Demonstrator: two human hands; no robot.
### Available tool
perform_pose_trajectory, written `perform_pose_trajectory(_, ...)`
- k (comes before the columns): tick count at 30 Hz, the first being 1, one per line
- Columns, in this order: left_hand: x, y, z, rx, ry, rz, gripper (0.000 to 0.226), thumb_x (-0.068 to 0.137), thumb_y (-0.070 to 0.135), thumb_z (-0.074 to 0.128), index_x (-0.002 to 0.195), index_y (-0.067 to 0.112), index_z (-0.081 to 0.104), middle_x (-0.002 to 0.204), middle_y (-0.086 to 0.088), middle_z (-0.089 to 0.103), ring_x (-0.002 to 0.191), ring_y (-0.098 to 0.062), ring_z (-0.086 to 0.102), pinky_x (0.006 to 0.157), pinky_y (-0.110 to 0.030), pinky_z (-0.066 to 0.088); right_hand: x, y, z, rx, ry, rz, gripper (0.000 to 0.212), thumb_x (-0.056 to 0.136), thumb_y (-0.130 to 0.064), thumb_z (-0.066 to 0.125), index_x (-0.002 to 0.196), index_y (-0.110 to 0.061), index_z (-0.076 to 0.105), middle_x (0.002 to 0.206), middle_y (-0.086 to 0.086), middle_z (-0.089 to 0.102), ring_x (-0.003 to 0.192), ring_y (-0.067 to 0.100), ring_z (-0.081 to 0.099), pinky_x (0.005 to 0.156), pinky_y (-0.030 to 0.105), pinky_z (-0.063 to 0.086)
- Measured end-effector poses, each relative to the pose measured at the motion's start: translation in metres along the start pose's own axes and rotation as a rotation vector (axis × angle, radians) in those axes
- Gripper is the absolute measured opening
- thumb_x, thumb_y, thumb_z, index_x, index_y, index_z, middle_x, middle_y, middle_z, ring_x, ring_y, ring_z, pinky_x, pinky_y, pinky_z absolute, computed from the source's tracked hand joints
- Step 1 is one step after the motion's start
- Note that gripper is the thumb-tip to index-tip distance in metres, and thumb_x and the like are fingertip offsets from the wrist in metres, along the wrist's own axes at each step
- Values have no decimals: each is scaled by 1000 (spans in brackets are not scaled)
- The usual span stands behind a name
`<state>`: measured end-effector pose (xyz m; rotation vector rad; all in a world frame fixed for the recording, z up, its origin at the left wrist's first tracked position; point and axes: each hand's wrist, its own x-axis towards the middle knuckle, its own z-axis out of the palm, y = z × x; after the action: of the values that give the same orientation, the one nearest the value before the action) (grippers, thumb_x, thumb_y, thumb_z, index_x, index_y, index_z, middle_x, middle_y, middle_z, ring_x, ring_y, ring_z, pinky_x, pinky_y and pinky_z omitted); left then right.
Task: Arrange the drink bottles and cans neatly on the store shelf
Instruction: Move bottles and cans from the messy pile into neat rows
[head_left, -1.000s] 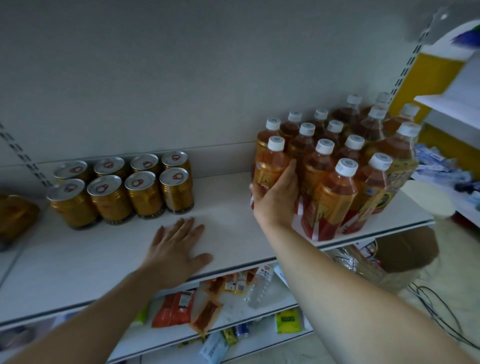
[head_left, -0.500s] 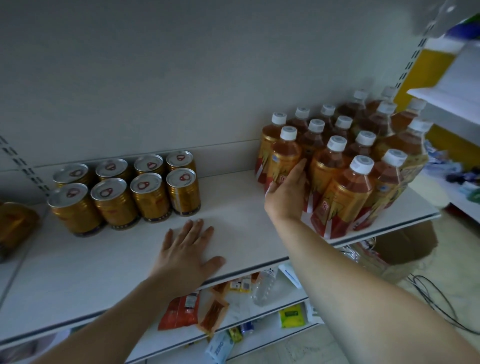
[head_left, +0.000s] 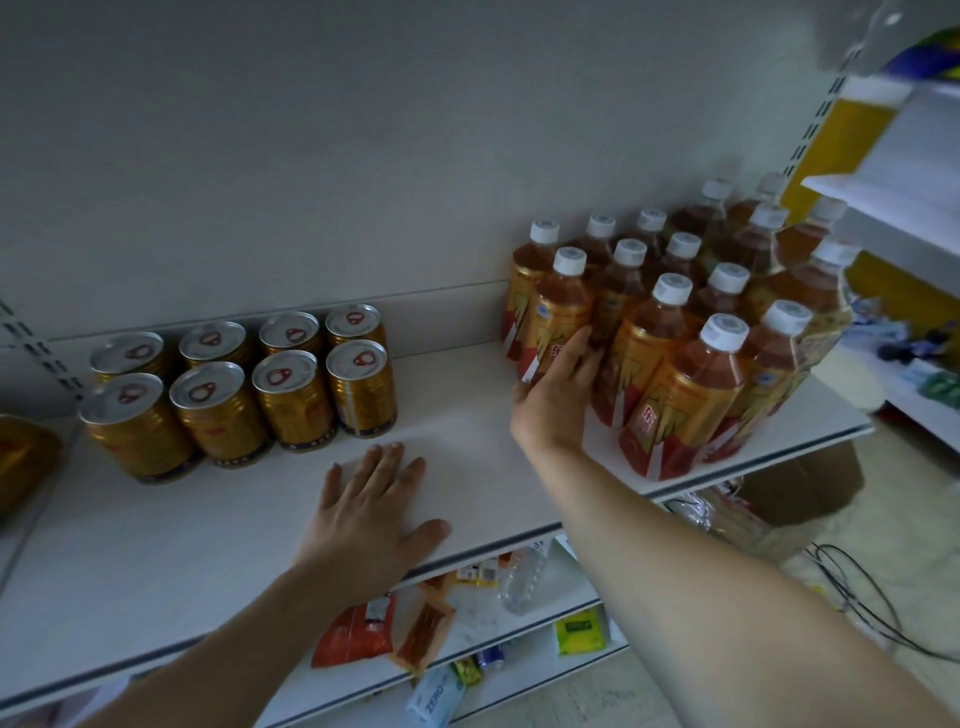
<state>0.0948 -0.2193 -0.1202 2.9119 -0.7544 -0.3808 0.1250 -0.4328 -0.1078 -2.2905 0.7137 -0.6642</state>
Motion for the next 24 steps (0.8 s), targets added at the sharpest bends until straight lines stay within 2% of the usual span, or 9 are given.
perform_pose_trajectory(4, 0, 2, -2, -13, -4, 3, 90, 75, 80, 10, 151, 33, -3, 158, 7, -19, 144, -12, -20, 117, -45, -14, 9, 1, -1, -67, 2, 54, 98, 91, -12, 60, 151, -8, -17, 157, 23, 3, 143, 41, 16, 113, 39, 27)
perform_pose_trajectory(7, 1, 1, -4, -23, -3, 9, 80, 87, 72, 24, 151, 33, 0, 159, 6, -16, 145, -13, -18, 117, -44, -14, 8, -2, -4, -62, -46, 71, 100, 91, -14, 62, 151, -9, -19, 159, 22, -2, 146, 40, 11, 115, 39, 24)
perform_pose_trajectory(9, 2, 0, -5, -18, -6, 21, 79, 87, 72, 27, 151, 33, 1, 159, 6, -14, 146, -13, -17, 116, -44, -13, 5, -5, -12, -58, -103, 79, 101, 92, -21, 62, 151, -8, -19, 160, 22, -6, 147, 38, 7, 115, 39, 21)
perform_pose_trajectory(12, 3, -3, -14, -47, -85, 42, 80, 87, 70, 33, 152, 33, 4, 160, 7, -12, 146, -12, -13, 118, -43, -10, -9, -9, -27, -177, -164, -16, 99, 93, -34, 61, 151, -4, -14, 160, 22, -7, 149, 35, 1, 118, 37, 14)
perform_pose_trajectory(15, -8, -11, -37, -198, -137, -22, 78, 87, 65, 45, 151, 33, 15, 161, 8, 2, 147, -14, 4, 120, -38, 5, -26, -17, -30, -318, -333, -159, 91, 94, -45, 53, 154, -13, -7, 162, 16, -9, 149, 32, -4, 120, 42, 14)
perform_pose_trajectory(18, -40, -24, -62, -295, -54, -121, 75, 85, 59, 55, 149, 32, 25, 158, 9, 18, 143, -16, 22, 117, -33, 19, -31, -42, -24, -427, -524, -319, 85, 93, -51, 51, 155, -14, 4, 162, 13, 6, 149, 30, 4, 119, 43, 12)
perform_pose_trajectory(21, -82, -48, -82, -249, 15, -237, 75, 85, 56, 57, 148, 30, 26, 157, 7, 24, 141, -17, 27, 116, -36, 23, -39, -80, -20, -437, -612, -462, 83, 89, -55, 55, 151, -11, 20, 156, 15, 26, 144, 32, 22, 115, 43, 26)
perform_pose_trajectory(24, -126, -81, -99, -245, 62, -356, 74, 86, 53, 59, 148, 31, 26, 156, 5, 25, 141, -18, 28, 116, -37, 23, -56, -125, -18, -420, -644, -586, 72, 84, -55, 59, 140, -13, 39, 145, 14, 43, 132, 33, 40, 105, 41, 39)
